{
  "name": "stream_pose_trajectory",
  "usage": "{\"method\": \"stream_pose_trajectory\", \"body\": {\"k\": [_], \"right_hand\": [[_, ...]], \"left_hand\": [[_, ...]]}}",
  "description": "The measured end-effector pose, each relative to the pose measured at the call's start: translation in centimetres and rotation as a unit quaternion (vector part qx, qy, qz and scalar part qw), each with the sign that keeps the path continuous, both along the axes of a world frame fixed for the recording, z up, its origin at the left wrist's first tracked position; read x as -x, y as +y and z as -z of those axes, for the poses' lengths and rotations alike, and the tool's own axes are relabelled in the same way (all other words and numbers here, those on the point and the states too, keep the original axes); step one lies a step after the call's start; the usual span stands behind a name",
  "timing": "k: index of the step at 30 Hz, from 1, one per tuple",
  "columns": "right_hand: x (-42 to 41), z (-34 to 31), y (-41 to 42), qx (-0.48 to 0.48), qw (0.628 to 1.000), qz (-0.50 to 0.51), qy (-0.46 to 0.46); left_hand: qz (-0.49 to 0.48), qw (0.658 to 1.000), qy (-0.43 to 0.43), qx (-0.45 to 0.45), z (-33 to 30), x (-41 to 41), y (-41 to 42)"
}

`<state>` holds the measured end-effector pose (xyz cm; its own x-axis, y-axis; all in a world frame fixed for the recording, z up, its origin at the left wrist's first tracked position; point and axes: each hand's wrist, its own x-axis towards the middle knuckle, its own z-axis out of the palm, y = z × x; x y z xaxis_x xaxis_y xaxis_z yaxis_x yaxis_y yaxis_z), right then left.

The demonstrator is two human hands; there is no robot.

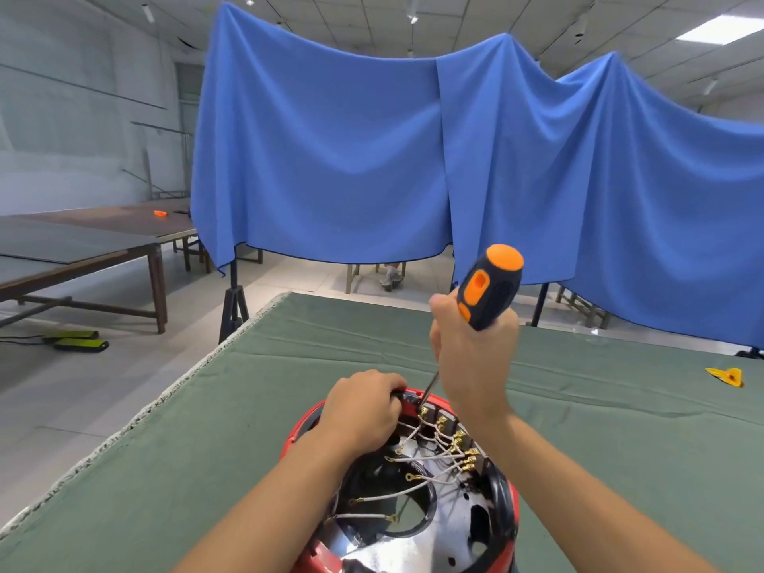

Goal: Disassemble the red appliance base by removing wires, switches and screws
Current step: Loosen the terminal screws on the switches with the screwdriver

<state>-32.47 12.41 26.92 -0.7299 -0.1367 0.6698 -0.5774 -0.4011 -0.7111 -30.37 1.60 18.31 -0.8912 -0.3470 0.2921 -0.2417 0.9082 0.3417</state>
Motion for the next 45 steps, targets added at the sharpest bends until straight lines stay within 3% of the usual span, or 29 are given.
{"method": "stream_pose_trajectory", "body": {"k": [5,10,22,34,45], "right_hand": [[-0.3,-1.3,0.4,-0.006,1.0,0.003,0.027],[0.0,-1.4,1.2,0.007,1.0,-0.005,-0.006],[-0.1,-1.0,1.0,0.014,1.0,-0.025,0.001],[-1.0,0.1,0.6,-0.035,0.995,-0.011,0.089],[3.5,-3.2,0.2,0.005,0.996,-0.017,-0.091]], "left_hand": [[-0.001,1.0,0.007,-0.015,-0.5,-0.1,-0.4],[0.006,0.999,0.01,-0.039,-0.2,-0.2,-0.5],[0.007,1.0,0.023,-0.013,-0.1,-0.1,-0.6],[-0.007,0.999,0.034,-0.001,-0.2,-0.2,-0.2],[-0.005,0.999,0.034,-0.011,-0.1,-0.3,-0.3]]}}
